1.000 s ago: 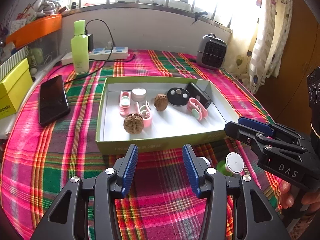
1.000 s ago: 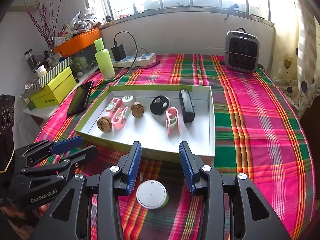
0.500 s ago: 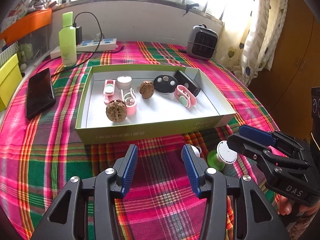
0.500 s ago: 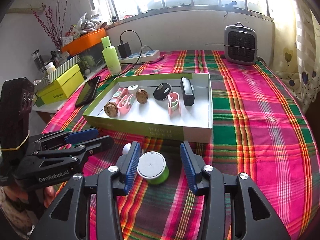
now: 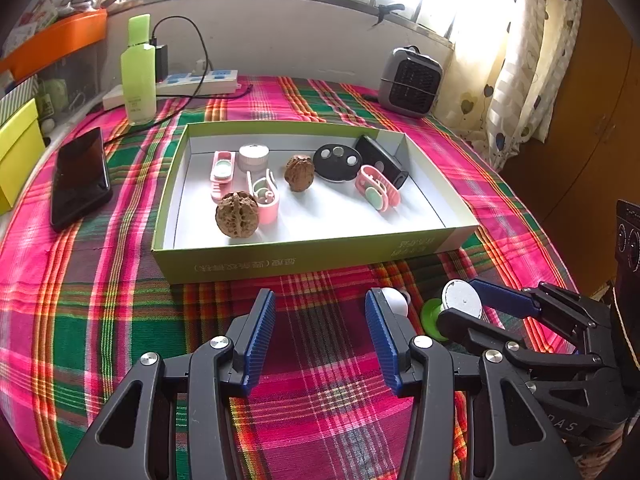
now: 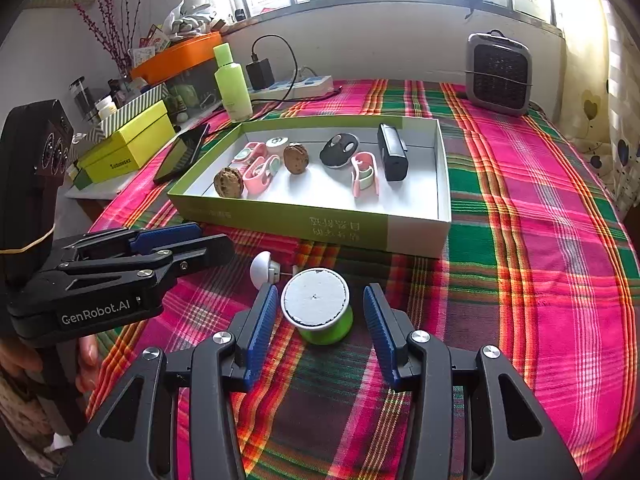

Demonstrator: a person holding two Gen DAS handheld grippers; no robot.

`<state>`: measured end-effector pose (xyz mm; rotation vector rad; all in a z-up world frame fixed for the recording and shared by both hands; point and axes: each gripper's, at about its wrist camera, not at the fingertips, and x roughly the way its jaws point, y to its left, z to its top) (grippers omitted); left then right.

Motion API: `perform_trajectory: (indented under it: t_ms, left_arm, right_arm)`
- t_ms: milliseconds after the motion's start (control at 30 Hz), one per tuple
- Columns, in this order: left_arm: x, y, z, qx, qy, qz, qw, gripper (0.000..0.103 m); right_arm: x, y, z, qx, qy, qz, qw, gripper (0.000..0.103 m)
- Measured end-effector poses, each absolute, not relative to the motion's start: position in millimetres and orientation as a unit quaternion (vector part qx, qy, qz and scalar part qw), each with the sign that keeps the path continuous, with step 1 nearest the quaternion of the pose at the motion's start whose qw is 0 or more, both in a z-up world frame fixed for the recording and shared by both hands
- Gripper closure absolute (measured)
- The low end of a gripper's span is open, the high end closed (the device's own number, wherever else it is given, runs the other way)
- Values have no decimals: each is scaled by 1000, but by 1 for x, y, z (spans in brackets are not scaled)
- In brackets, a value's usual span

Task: Organize objects
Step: 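Withdraw left tool toward the white ball while right tool moves onto the green spool, then close left tool on the white ball while right tool grasps the green spool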

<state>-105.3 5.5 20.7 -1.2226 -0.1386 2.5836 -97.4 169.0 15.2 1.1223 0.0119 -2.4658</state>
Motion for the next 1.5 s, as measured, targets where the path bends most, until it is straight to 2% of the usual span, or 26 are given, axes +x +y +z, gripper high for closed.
perform_trajectory:
  t_ms: [467, 667, 1500]
  left_arm:
    - [-106, 9, 18, -425, -46, 892, 145, 57]
    - [-105, 12, 18, -427, -47, 891, 149, 57]
    - [-112, 40, 10, -441, -28, 878, 184, 57]
  right_arm:
    - [-98, 169, 13, 402, 13, -891, 211, 57]
    - [-97, 170, 15, 398, 10, -893, 211, 67]
    - [-89, 192, 22, 391, -3, -901, 188, 67]
